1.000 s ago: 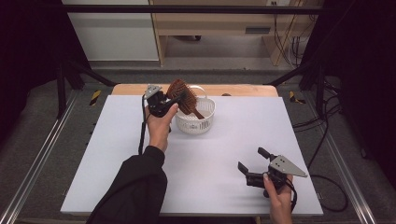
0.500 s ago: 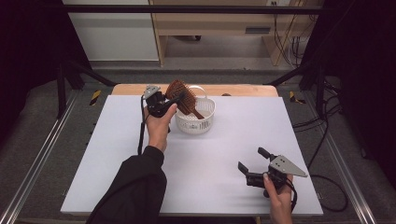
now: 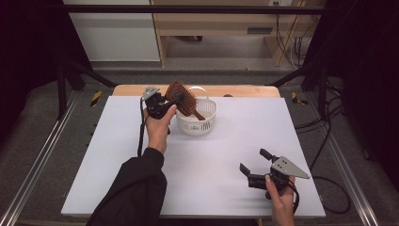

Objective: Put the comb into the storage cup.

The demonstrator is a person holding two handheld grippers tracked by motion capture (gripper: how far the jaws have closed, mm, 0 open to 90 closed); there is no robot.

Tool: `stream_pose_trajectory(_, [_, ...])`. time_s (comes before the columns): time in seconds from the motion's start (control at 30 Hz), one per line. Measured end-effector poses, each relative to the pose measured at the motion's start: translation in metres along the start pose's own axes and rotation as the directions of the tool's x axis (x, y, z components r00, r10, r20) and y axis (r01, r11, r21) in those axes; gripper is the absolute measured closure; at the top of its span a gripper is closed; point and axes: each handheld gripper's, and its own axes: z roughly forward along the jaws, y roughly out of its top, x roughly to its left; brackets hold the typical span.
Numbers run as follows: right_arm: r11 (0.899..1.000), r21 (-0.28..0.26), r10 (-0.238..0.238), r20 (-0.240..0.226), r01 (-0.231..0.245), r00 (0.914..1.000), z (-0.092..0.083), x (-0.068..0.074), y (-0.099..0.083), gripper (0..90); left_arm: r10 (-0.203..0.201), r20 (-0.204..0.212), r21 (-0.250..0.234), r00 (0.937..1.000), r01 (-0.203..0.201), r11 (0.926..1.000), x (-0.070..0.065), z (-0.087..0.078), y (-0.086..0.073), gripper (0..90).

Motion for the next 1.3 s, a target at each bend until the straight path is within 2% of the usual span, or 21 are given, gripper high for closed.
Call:
stream_pose_trajectory(0.73, [1.0,0.001,0.002,-0.003,-0.002,1.0,0.001,0.001,0.0,2.8,-0.028,-0.008,-0.005,0.9996,0.028,0.9996,0.008,-0.002,-0.003,44.1])
stream_pose_trajectory(1.13, [1.0,0.001,0.002,-0.002,-0.002,1.0,0.001,0.001,0.0,2.8,-0.026,-0.024,-0.004,0.9994,0.026,0.9997,0.012,-0.004,-0.004,43.2])
stream_pose_trajectory(1.3, [1.0,0.003,0.001,-0.003,-0.001,1.0,0.001,0.001,-0.001,2.8,-0.056,-0.009,-0.003,0.9984,0.056,0.9984,0.014,-0.005,-0.006,44.0])
